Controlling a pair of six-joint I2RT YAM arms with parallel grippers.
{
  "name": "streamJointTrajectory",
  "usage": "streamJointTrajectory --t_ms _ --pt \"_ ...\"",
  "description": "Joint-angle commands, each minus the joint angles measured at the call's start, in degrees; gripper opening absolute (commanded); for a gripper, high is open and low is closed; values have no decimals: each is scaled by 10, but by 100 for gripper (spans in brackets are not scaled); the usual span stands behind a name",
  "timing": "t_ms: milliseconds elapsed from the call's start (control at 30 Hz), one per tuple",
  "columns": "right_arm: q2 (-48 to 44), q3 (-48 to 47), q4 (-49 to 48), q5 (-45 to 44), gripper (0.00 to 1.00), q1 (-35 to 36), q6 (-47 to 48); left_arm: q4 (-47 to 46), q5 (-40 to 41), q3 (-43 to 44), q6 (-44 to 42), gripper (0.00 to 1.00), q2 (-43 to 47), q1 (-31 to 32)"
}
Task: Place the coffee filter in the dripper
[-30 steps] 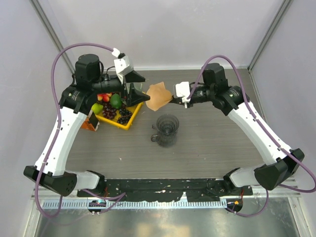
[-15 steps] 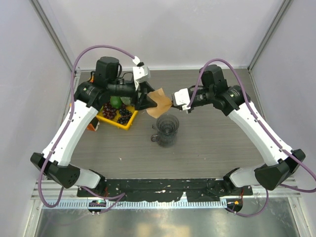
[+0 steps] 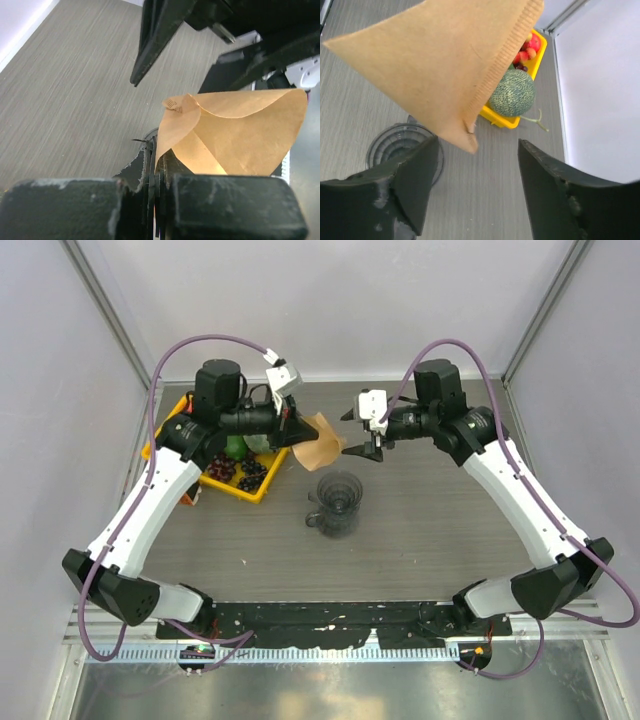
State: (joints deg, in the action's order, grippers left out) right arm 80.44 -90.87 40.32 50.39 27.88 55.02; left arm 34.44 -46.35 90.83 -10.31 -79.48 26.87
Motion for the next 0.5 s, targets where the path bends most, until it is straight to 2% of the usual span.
streamJointTrajectory --t_ms 0,67,167,300,467 --pt "-30 39 -127 -20 85 -1 -89 -124 24 -16 141 0 20 -11" --pt "-35 60 -173 -29 93 -1 -107 -138 26 -14 182 0 14 -13" --pt "-41 79 -213 -49 97 5 -106 -153 28 -9 240 0 5 -16" --pt "-42 89 -265 -93 99 16 -96 -140 36 8 283 0 -10 -16" --pt "-36 77 -290 -81 98 19 -116 -127 28 16 298 0 -22 -16"
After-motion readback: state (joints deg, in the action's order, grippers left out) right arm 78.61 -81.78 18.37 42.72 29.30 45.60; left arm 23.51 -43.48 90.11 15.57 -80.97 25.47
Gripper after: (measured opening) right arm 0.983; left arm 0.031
